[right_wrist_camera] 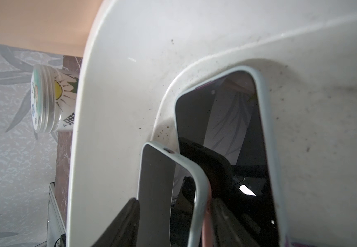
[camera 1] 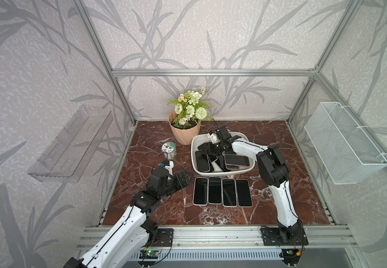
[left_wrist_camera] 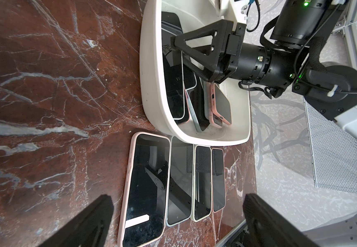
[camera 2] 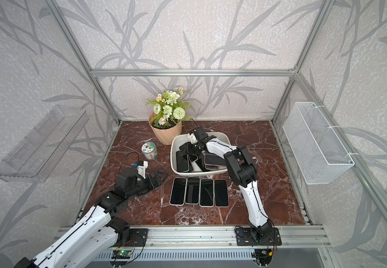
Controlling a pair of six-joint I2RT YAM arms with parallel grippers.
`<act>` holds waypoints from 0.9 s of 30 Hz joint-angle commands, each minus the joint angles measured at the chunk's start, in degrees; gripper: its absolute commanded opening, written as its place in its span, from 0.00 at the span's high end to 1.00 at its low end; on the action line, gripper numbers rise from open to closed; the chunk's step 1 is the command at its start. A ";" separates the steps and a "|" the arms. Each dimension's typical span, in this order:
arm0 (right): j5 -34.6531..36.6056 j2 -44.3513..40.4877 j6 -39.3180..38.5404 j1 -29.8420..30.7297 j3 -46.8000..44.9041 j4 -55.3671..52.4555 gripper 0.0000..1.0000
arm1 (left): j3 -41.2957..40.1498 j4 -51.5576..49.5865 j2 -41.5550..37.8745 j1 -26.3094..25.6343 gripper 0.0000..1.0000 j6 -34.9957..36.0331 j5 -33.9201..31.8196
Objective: Take the phone out of the storage box
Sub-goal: Pick up the phone from the storage box.
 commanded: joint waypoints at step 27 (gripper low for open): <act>-7.51 -6.08 1.20 0.64 -6.47 13.79 0.40 | -0.53 0.32 -0.34 0.50 0.00 -0.24 1.37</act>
